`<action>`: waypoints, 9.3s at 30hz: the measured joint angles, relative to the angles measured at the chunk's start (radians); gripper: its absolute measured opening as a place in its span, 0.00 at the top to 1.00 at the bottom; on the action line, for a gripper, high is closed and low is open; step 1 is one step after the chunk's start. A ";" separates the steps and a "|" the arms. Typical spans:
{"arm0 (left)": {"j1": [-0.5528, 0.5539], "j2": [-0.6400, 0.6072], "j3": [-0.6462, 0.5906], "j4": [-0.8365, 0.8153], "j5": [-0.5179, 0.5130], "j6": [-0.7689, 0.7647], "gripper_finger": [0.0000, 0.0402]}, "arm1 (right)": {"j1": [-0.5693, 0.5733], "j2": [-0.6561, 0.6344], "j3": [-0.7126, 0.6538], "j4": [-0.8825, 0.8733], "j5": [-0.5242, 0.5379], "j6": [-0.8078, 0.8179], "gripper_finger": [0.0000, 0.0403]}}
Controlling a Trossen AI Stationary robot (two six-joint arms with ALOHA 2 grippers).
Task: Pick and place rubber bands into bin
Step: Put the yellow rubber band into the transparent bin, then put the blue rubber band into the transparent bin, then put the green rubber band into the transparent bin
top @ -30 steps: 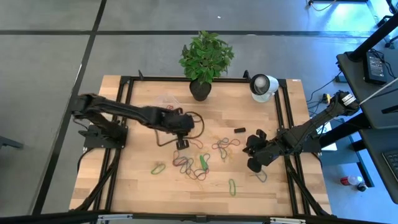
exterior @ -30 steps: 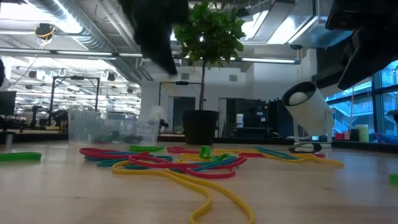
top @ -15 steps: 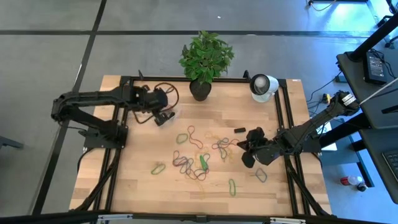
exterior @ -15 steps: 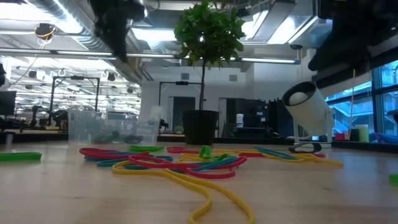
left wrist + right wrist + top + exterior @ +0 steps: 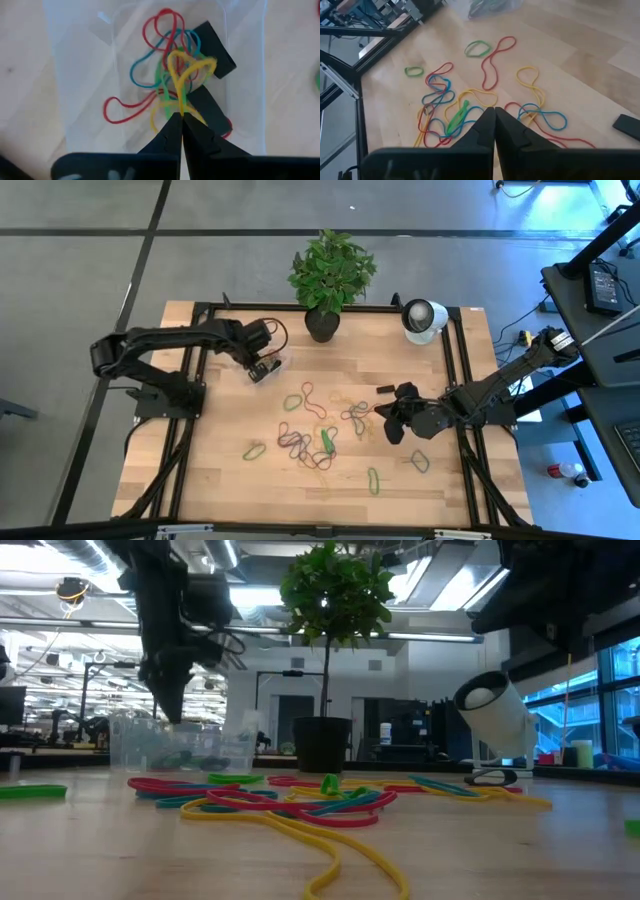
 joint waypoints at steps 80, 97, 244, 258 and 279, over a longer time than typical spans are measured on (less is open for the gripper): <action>-0.637 -0.394 -0.086 0.336 -0.099 -0.193 1.00 | -0.379 0.762 0.743 -0.729 -0.502 -0.336 0.89; -0.678 -0.393 -0.086 0.340 -0.123 -0.261 1.00 | -0.396 0.764 0.511 -0.552 -0.505 -0.396 0.72; -0.177 -0.176 0.155 -0.170 -0.027 -0.146 0.70 | 0.019 0.067 0.027 -0.313 -0.132 0.239 0.94; -0.706 -0.136 0.224 -0.283 -0.079 -0.887 0.73 | -0.116 -0.017 0.001 -0.357 -0.247 -0.220 0.99; -1.040 0.356 0.224 -0.111 0.030 -1.288 0.77 | -0.317 -0.369 -0.287 -0.081 -0.538 -0.446 0.98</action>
